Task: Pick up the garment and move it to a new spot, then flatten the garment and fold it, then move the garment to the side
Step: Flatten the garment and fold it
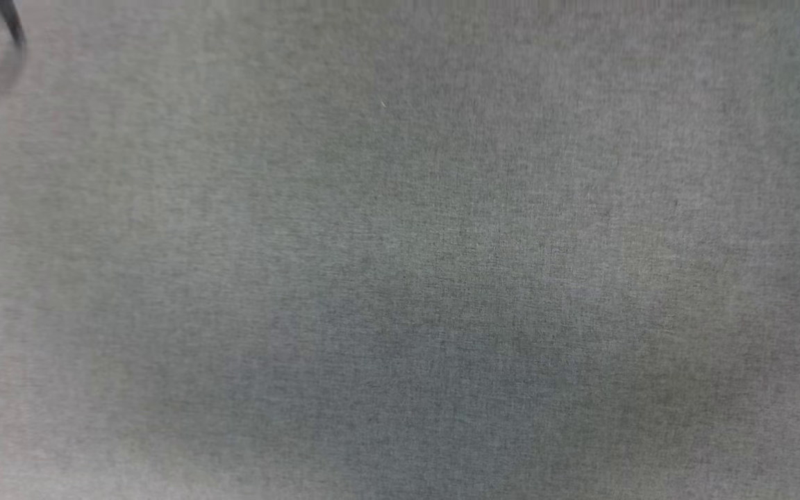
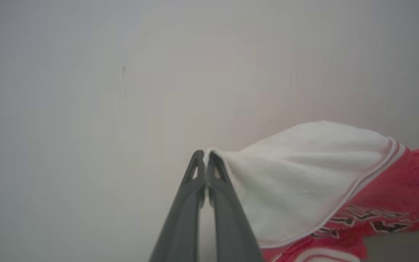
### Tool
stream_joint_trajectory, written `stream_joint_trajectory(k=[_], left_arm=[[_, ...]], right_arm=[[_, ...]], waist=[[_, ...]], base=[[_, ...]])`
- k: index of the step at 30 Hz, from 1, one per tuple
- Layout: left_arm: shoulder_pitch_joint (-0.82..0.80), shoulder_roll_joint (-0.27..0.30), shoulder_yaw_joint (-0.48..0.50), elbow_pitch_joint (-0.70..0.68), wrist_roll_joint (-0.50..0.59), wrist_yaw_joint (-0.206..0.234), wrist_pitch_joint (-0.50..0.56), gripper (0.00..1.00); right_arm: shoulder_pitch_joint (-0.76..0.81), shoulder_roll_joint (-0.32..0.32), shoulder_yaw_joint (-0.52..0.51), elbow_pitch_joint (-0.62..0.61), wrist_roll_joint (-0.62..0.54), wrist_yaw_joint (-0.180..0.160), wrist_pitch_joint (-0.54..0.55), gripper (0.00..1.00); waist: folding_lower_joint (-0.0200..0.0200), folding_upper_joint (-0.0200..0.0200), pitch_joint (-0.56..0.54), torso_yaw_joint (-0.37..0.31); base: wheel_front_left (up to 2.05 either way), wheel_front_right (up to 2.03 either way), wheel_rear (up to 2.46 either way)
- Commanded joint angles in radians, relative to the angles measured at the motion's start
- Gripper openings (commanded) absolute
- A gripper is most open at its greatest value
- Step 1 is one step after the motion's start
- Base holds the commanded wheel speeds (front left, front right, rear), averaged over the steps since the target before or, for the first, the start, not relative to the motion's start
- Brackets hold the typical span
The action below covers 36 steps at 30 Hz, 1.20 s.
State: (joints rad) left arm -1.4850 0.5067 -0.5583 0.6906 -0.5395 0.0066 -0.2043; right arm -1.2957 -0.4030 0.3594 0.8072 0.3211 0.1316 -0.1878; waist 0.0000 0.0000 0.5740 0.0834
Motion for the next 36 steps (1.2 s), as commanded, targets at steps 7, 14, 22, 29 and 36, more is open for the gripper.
stream_joint_trajectory(k=[7, 14, 22, 29, 36], left_arm=[[0.445, 0.147, -0.042, -0.341, -0.14, 0.016, 0.299, 0.0], [0.798, 0.309, -0.065, -0.707, -0.246, 0.135, 0.496, 0.0], [1.176, 0.455, -0.116, -0.995, -0.395, 0.253, 0.609, 0.0], [1.334, 0.495, -0.13, -1.094, -0.506, 0.305, 0.638, 0.0], [1.412, 0.527, -0.137, -1.149, -0.553, 0.347, 0.657, 0.0]], right_arm=[[0.339, -0.153, 0.072, -0.276, 0.311, -0.002, 0.206, 0.0], [0.617, -0.259, 0.048, -0.47, 0.447, -0.002, 0.353, 0.0], [0.983, -0.301, -0.039, -0.666, 0.537, -0.002, 0.585, 0.0], [1.177, -0.303, -0.115, -0.808, 0.578, -0.002, 0.714, 0.0], [1.342, -0.279, -0.2, -0.918, 0.6, -0.002, 0.834, 0.0]], waist=[[0.0, 0.0, -0.183, 0.009], [0.0, 0.0, -0.246, 0.012], [0.0, 0.0, -0.293, 0.015], [0.0, 0.0, -0.303, 0.018], [0.0, 0.0, -0.3, 0.019]], base=[[0.0, 0.0, 0.0], [0.0, 0.0, 0.0], [0.0, 0.0, 0.0], [0.0, 0.0, 0.0], [0.0, 0.0, 0.0]])
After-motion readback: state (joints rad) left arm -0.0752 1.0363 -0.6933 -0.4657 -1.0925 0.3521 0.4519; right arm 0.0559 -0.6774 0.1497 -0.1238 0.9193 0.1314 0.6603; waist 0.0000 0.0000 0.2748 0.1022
